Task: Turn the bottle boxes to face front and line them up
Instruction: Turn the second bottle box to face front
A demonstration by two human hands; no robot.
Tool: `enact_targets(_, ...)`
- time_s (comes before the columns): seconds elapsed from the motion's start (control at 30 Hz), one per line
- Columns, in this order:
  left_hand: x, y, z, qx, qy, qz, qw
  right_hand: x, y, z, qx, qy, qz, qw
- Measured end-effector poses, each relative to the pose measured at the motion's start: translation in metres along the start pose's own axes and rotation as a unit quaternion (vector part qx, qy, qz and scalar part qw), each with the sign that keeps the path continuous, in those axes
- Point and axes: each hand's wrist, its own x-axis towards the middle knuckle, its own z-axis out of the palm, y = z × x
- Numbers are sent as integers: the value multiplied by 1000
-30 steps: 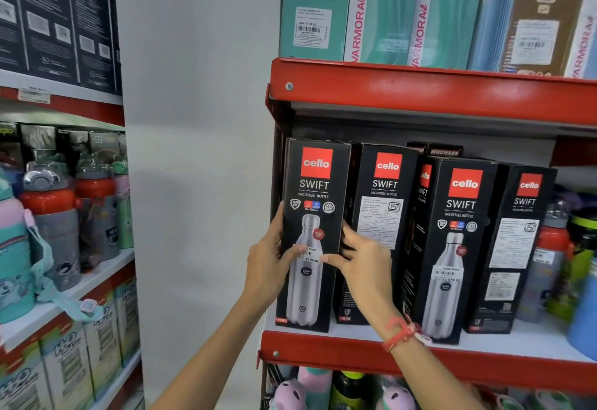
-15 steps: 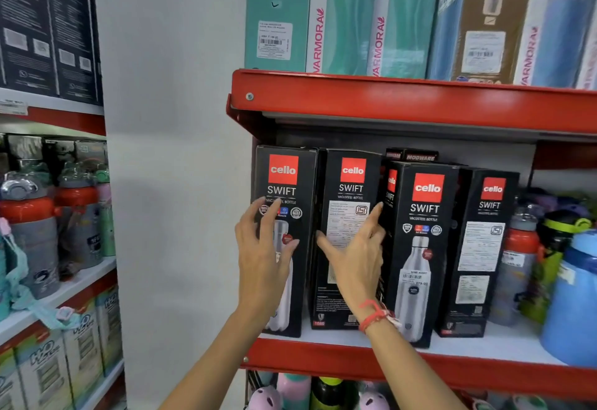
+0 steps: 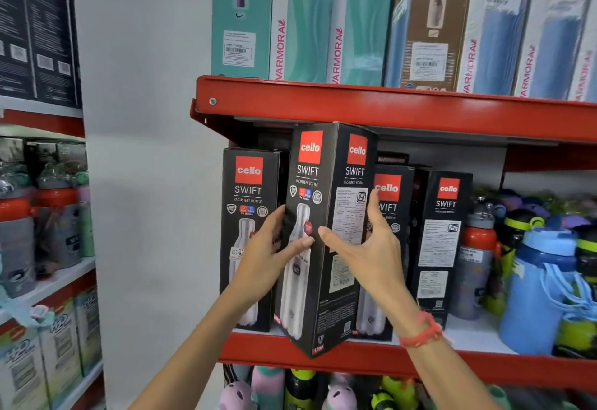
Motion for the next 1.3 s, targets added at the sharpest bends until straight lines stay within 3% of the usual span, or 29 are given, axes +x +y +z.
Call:
enact_targets(0.13, -2, 11, -6, -11, -53, -31, 998, -2, 1, -16, 65, -78, -13, 995)
enact_targets(0.4, -5, 2, 7, 52, 69, 14, 996, 21, -10, -26, 37, -198, -17, 979)
enact_targets(0.53, 3, -6, 21, 83, 94, 26, 992, 33, -9, -18, -18, -148, -25, 989)
enact_targets(0.7, 10, -26, 36, 112, 105, -17, 988, 34, 11, 7, -74, -89, -34, 993)
enact_targets(0.83, 10, -35, 42, 142, 111, -27, 983, 30, 23, 17, -67, -72, -5, 995)
enact_targets(1.2, 16, -46, 46, 199, 126, -35, 971, 28, 29, 10, -116, -47, -31, 992)
enact_targets(1.3, 13, -44, 50, 237, 139, -9, 961, 24, 26, -16, -70, 28, -83, 994)
